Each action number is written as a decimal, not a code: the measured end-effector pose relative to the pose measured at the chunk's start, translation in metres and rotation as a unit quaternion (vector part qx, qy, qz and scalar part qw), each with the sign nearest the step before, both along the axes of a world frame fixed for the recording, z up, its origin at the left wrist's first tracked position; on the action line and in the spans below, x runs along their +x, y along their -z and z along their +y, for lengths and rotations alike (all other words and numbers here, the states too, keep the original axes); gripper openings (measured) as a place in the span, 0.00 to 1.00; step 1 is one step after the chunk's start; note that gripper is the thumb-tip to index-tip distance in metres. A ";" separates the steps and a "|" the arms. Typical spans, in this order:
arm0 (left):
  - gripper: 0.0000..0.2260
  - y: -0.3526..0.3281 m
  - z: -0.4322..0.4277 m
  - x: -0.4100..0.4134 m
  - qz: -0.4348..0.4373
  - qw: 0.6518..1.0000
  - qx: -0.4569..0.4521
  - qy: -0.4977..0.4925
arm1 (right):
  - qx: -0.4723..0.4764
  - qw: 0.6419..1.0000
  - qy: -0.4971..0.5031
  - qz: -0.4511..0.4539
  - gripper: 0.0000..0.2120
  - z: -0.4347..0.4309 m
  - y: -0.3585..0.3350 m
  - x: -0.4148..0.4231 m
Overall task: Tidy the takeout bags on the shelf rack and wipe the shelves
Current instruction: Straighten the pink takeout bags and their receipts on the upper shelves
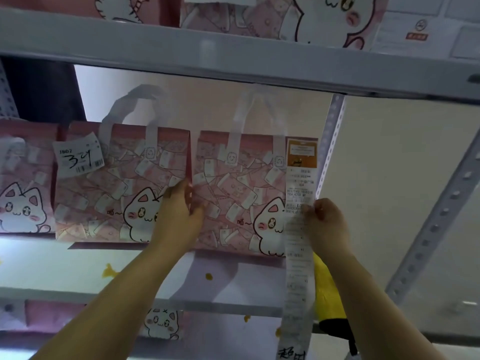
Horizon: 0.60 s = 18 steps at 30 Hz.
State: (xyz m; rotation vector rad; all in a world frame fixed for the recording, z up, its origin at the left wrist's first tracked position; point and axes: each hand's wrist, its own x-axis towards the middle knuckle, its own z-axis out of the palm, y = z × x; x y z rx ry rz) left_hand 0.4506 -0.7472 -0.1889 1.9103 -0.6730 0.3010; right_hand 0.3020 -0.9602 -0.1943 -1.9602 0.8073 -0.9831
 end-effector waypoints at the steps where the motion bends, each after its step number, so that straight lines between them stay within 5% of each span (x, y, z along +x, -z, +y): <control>1: 0.17 -0.002 0.000 -0.001 -0.014 1.000 -0.005 0.005 | 0.008 1.000 0.003 -0.015 0.09 0.001 -0.001 -0.002; 18: 0.18 -0.037 0.085 -0.063 -0.020 0.990 -0.081 0.113 | -0.022 0.993 0.030 -0.114 0.06 0.099 -0.027 -0.097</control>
